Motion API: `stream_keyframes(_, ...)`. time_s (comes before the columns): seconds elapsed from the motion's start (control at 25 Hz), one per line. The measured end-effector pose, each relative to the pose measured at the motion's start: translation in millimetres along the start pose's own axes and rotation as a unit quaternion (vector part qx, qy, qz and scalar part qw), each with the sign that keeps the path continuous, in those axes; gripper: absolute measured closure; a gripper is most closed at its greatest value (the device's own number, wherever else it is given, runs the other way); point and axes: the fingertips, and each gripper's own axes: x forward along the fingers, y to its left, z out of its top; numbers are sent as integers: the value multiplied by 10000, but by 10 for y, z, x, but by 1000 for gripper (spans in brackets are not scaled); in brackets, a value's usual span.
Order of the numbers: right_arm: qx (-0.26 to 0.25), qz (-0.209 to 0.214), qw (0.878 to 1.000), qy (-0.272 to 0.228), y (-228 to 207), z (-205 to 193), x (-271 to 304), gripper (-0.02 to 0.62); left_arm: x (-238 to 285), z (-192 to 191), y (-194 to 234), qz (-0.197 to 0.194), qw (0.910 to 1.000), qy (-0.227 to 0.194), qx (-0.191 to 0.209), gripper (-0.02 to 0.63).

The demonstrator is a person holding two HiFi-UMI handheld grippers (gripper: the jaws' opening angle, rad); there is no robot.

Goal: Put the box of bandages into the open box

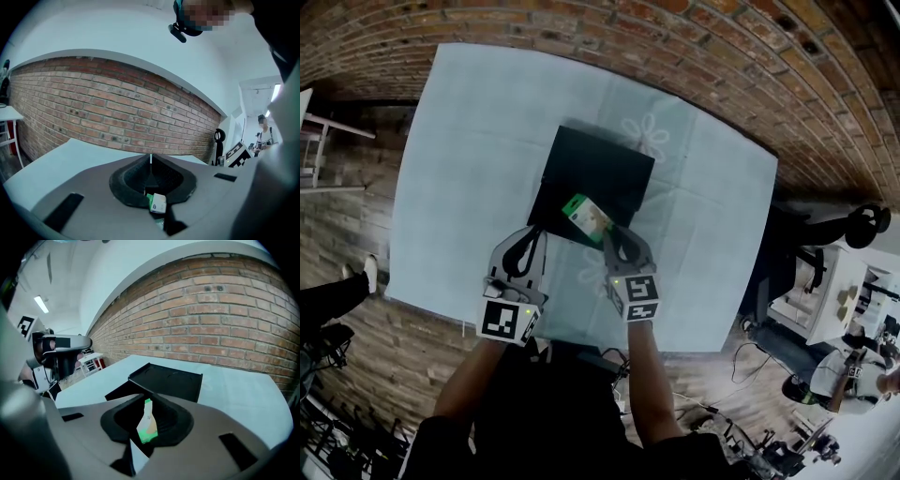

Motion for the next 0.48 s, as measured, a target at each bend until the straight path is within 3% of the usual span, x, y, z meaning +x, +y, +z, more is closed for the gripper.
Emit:
stream_keyframes(0.2,-48,-225,9984,-525,114,246,-302,549,-136,98,-61,14,9999,-119,97,566)
stream_keyframes(0.48,-60,-166,9954,-945,437,425,-736,557,-312,276,-263,-157,9992,-253,261,566)
